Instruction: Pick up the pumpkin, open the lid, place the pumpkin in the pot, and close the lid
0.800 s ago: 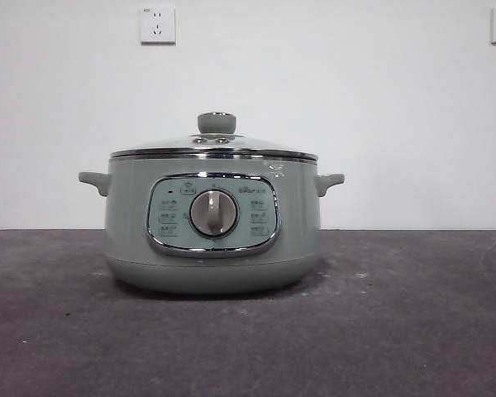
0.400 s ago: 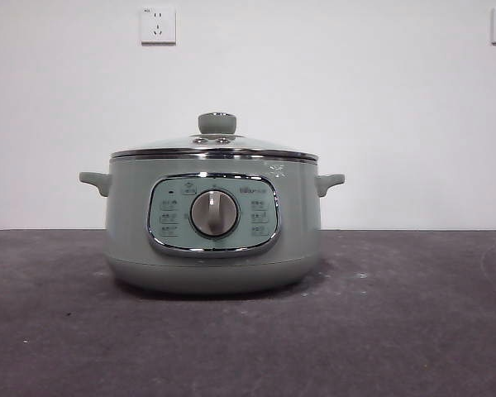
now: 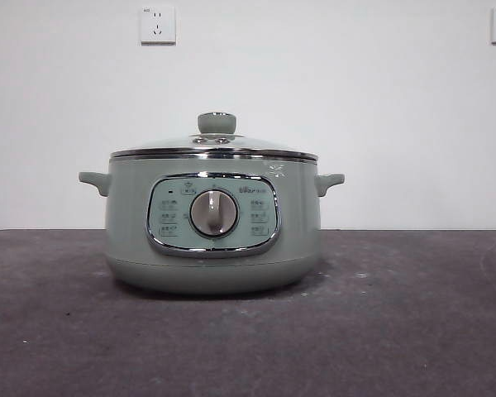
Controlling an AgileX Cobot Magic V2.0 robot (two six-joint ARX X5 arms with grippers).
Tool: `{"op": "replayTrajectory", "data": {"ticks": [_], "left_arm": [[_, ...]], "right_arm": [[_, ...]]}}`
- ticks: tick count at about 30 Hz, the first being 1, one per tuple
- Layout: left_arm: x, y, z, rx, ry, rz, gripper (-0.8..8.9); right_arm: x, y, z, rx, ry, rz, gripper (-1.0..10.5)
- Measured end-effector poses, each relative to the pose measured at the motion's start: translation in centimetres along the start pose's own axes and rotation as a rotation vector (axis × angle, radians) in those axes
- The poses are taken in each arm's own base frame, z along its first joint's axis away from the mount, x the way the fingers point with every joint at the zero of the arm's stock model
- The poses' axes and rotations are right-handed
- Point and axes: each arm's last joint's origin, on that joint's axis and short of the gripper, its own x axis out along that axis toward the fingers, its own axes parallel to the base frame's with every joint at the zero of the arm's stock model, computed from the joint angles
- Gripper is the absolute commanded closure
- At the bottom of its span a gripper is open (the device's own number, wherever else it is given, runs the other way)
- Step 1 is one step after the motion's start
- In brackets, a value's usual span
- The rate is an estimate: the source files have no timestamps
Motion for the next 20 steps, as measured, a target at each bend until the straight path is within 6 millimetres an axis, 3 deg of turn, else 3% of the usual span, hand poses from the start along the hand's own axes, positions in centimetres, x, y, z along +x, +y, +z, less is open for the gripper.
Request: {"op": "replayTrajectory", "data": {"ticks": [17,20], "left_arm": [[0.0,0.01,0.0,0.0,0.0,0.001,8.17],[0.0,0.01,0.0,0.0,0.0,0.001,8.17]], "right_arm": [[-0.03,-0.04,-0.01,0.002,-0.001,-0.002,9.5],[-0.87,-0.47,-0.34,0.021,-0.029,-0.03,9.5]]}}
